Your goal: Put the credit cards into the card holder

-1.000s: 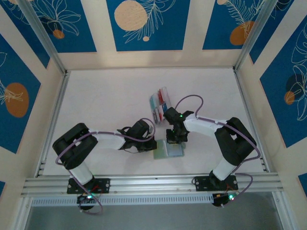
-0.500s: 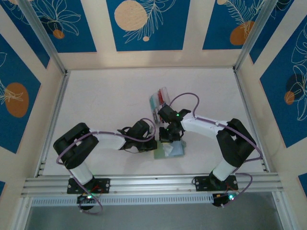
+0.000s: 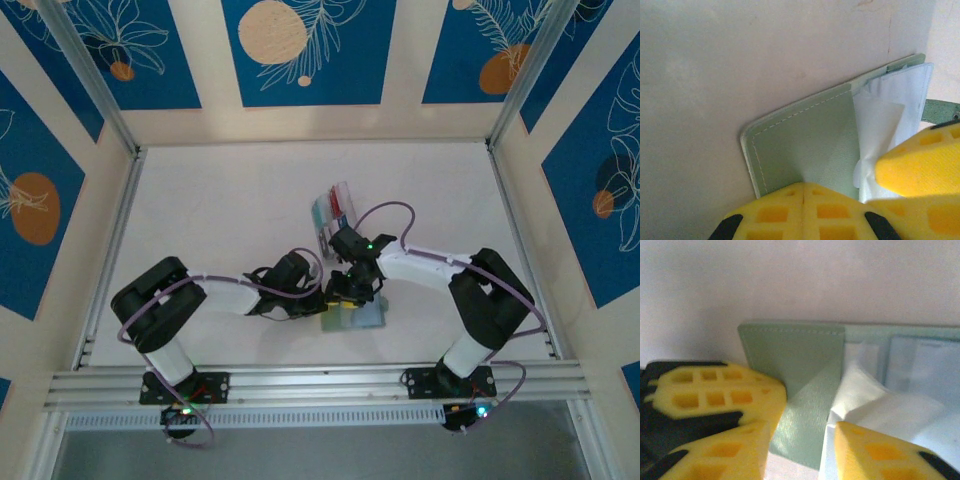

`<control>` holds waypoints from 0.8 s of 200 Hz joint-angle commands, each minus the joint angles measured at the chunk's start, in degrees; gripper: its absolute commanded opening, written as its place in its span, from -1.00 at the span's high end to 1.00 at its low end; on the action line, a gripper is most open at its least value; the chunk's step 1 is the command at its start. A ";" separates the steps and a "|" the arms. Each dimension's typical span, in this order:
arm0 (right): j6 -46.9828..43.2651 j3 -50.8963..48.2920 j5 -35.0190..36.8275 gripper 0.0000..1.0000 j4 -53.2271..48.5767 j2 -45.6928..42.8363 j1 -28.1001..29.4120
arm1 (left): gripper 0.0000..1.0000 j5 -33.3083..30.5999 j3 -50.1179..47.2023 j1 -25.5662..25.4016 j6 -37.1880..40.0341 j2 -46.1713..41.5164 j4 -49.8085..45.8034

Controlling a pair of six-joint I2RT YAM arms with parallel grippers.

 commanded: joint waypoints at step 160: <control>0.37 -10.66 1.56 0.20 -13.47 -24.33 -5.60 | 1.00 -0.42 -3.03 -1.40 -1.03 5.14 -3.57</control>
